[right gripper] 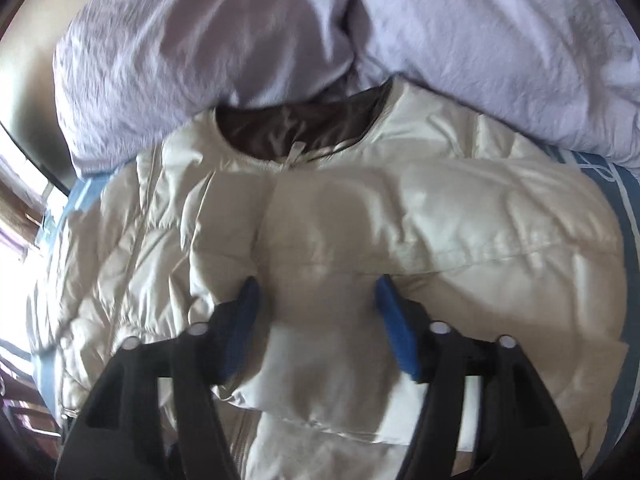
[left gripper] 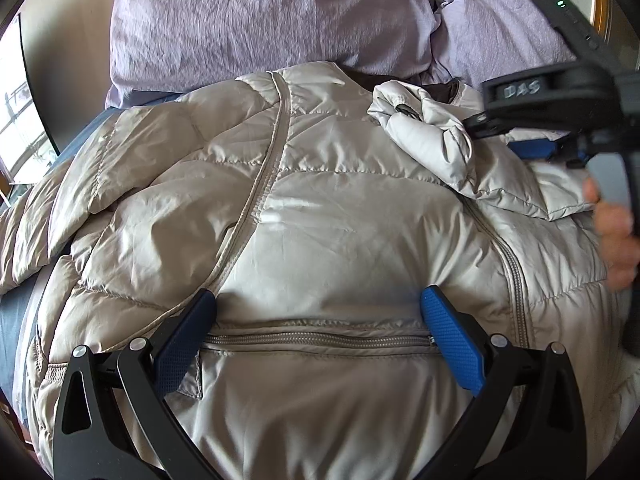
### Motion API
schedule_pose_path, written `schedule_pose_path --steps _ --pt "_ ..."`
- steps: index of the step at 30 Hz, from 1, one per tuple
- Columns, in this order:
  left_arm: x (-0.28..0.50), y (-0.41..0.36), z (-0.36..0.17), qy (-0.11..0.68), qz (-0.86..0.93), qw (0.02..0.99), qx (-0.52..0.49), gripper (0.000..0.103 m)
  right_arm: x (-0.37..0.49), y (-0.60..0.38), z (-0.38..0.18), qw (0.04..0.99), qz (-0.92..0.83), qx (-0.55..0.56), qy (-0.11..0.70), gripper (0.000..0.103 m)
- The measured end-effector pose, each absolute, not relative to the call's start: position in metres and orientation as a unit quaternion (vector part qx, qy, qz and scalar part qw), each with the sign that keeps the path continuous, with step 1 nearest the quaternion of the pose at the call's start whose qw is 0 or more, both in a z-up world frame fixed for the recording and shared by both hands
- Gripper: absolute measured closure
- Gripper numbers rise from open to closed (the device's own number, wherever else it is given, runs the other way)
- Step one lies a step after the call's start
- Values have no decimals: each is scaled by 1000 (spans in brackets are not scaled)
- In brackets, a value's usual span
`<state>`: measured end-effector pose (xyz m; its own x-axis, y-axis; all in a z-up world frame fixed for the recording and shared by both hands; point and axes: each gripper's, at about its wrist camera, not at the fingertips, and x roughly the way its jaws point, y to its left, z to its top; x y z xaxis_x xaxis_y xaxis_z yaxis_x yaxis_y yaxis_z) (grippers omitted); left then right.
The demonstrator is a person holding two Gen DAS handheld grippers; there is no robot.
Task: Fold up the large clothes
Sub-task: 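Lay the held sleeve across the jacket front and open the right gripper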
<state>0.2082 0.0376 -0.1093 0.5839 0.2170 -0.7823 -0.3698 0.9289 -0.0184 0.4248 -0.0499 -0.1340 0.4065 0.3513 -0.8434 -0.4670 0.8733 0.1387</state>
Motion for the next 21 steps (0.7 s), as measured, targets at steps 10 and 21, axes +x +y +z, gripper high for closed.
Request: schedule_pose_path --steps 10,21 --pt "208 41 -104 428 148 886 -98 1 410 -22 -161 851 219 -147 454 21" --pt "204 41 -101 425 145 888 -96 1 413 -23 -160 858 212 -151 444 19"
